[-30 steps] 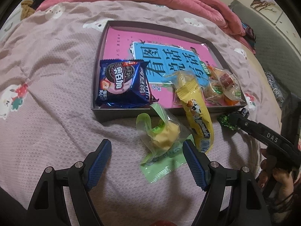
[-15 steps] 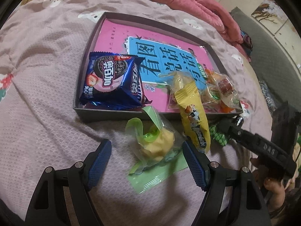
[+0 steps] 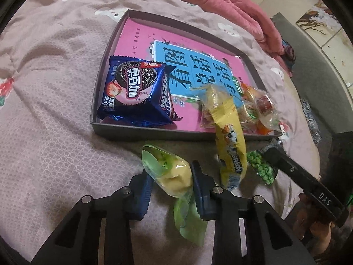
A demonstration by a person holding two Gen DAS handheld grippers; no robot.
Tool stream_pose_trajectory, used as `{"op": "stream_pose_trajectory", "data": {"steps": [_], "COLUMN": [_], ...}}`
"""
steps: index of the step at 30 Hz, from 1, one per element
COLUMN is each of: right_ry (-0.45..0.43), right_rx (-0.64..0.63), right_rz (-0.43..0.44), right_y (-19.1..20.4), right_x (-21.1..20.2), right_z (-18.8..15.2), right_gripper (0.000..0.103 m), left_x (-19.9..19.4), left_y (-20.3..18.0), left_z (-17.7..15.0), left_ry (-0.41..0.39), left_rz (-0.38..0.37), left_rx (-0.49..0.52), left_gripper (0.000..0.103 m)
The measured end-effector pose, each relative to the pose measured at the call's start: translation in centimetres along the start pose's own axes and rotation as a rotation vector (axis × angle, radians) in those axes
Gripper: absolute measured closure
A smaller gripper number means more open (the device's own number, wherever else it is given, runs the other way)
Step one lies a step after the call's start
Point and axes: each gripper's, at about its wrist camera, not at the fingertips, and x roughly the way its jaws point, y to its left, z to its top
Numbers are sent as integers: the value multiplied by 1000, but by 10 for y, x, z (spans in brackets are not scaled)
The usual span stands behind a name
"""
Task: Organize snacks
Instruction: 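Grasp the green-wrapped pastry with the left tool while the right tool grasps the black pack, then lower the green pastry and black pack into the tray with both tools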
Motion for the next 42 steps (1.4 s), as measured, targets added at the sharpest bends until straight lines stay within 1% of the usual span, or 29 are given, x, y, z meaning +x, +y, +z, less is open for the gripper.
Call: {"op": "stream_pose_trajectory", "data": {"steps": [3,5,10,16,19,26,31,34,42], "right_ry": [-40,-68,-108,-161,-184,-227,-245,-254,-252], "right_rx": [-24,-31,-44,-43,-45,-63,-72,-85,-116], "right_rz": [5,18,22,19,4,-15,-37,-52,-44], "right_y": [6,7,10,7,4,6,6,7,12], "right_x": [-9,-16,-25,-36,-39,-43,-43,-42,-35], "right_z": [3,5,9,15,21,30,36,39,44], "right_gripper": [66,66,66,66,66,66,66,66,66], "left_x": [-10,-18,-43,-70,-80,-89,-86,-81,-71], "left_y": [0,0,-2,0,0,0,-2,-3,-8], "left_z": [-3,-2,4,15,21,34,45,50,55], "left_ry": [-10,-30,-112,-223,-273,-342,-371,-374,-365], "left_rz": [0,-2,21,70,96,114,122,127,138], "left_rx": [3,0,6,15,28,27,20,19,34], "left_gripper": [69,69,69,69,69,69,69,69,69]}}
